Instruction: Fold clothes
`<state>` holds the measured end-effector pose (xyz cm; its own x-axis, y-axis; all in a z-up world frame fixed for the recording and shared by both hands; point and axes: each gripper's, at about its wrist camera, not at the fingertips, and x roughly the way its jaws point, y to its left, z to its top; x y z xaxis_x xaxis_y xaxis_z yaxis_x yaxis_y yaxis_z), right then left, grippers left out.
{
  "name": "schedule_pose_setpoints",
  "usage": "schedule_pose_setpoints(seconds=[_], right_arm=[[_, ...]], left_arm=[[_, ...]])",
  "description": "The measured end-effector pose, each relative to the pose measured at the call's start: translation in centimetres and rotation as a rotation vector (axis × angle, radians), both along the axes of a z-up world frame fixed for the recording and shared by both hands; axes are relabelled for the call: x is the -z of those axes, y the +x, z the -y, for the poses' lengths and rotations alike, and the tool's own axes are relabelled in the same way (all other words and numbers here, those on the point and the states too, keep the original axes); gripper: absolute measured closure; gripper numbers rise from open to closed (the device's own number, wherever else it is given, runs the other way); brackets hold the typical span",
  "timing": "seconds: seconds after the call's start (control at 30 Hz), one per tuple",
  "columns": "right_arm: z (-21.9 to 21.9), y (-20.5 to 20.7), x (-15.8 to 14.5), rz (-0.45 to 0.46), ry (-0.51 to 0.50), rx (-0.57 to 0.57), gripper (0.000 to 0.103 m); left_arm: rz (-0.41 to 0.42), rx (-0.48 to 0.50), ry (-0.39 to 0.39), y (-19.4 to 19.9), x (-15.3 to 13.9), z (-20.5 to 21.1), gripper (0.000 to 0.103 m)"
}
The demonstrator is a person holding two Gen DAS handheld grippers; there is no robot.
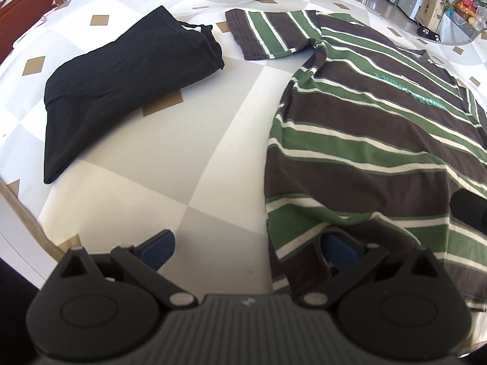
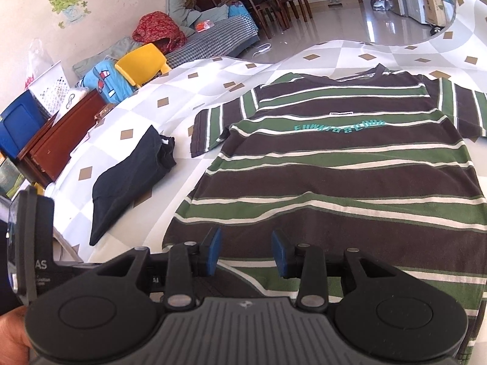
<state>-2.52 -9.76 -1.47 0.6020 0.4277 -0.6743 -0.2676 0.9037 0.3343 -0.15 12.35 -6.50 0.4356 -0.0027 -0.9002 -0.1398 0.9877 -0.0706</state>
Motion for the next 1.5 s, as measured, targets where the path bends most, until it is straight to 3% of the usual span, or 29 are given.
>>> schedule_pose_setpoints(seconds=[0.2,0.63,0.8,0.87,0.93,1.03,1.23,1.4,1.47,1.5], right_arm=[[-1.7,-1.4,-0.3,0.009,-0.016,-0.157,0.067],[-8.6,-3.4,3.1,0.007,-0.102,-0.465,0.067],[-10.2,-3.0,4.7,0.035,-0.156,-0.453,0.067],[-10.5,-2.7,5.3,0.029,-0.165,-0.444,0.074],[-10.8,-2.5,5.6,0.027,-0.172,-0.446,0.091],[-11.0,-2.4,5.5,0.007,-0.099,-0.465,0.099],[-10.4,-1.7,5.1,-0.048,0.083,-0.45,0.099],[-11.0,-2.0,5.7,-0.069,0.029,-0.507,0.094],[-11.3,-2.4,5.9,-0.088,0.013,-0.548,0.091],[-11.3,-2.6,5.9,-0.1,0.011,-0.564,0.085]], left_arm=[[-0.001,-0.038,-0.008,0.3,-0.2,-0.8,0.0],[0.016,-0.079,-0.028,0.8,-1.0,-1.9,0.0],[0.015,-0.078,-0.042,0.8,-1.1,-2.2,0.0],[0.019,-0.079,-0.051,0.8,-1.2,-2.4,0.0],[0.036,-0.08,-0.07,0.7,-1.7,-2.6,0.0],[0.061,-0.082,-0.099,0.6,-2.4,-2.9,0.0],[0.112,-0.086,-0.156,0.4,-3.9,-3.5,0.0],[0.148,-0.09,-0.194,0.3,-5.0,-4.0,0.0],[0.135,-0.093,-0.161,0.4,-4.8,-3.9,0.0],[0.127,-0.096,-0.139,0.4,-4.7,-3.8,0.0]])
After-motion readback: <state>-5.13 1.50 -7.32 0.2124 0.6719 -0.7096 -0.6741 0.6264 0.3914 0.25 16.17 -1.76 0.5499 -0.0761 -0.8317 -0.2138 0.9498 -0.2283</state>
